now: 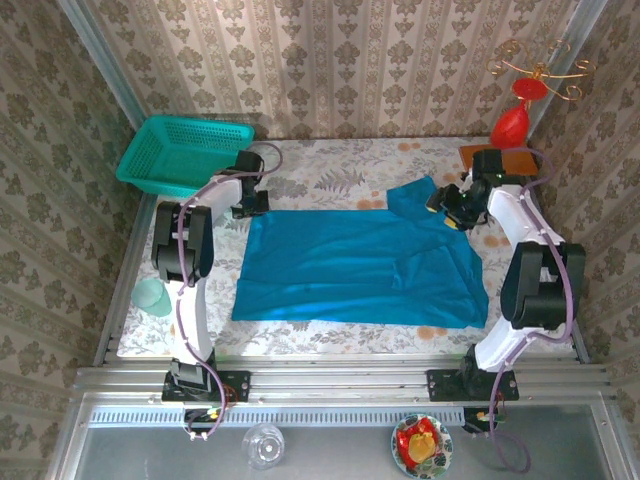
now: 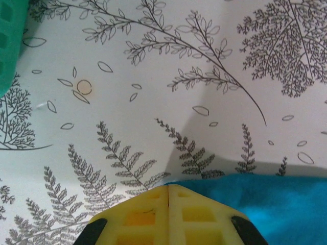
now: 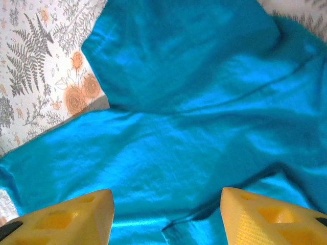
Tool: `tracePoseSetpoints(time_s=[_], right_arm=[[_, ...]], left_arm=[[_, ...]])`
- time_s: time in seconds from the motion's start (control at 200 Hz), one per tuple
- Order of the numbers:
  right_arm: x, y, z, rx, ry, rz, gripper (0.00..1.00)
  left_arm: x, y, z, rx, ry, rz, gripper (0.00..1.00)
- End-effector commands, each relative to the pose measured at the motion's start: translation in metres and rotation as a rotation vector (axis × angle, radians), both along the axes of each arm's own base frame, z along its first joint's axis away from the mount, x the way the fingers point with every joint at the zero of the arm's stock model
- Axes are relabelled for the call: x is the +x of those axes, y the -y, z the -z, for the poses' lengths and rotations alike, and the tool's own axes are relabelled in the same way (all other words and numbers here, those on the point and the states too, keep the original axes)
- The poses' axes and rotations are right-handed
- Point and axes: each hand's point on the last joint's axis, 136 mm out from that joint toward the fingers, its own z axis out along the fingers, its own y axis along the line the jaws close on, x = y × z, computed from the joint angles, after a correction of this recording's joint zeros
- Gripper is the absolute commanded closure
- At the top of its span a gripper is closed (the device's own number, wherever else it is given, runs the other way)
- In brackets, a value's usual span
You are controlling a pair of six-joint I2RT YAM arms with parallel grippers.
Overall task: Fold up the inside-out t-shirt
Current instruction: Fold the T-shirt at the center of the table.
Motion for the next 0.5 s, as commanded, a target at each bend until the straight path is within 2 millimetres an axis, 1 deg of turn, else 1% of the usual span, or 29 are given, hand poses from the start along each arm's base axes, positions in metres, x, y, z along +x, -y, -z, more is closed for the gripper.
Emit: tracePoseSetpoints(time_s=[0.0, 0.19, 0.31, 0.39, 0.495], right_arm=[[0.016, 0.010, 0.005, -0.094, 0.015, -0.065, 0.42], [0.057, 0.016, 0.019, -0.156, 0.030, -0.150, 0.45], [0.084, 0.021, 0.030, -0.225, 0.027, -0.195, 0.47], [0.102, 0.021, 0.034, -0.267, 0.037, -0.232, 0.50], [0.124, 0.023, 0.047, -0.348, 0.022, -0.282, 0.55]], left_arm=[[-0.003, 0.003, -0.027, -0.010, 0.019, 0.030, 1.00], [0.000, -0.001, -0.036, 0.004, 0.051, 0.026, 1.00], [0.004, -0.004, -0.047, 0.009, 0.084, 0.022, 1.00], [0.006, -0.003, -0.053, 0.004, 0.104, 0.028, 1.00], [0.007, -0.002, -0.058, -0.008, 0.112, 0.035, 1.00]])
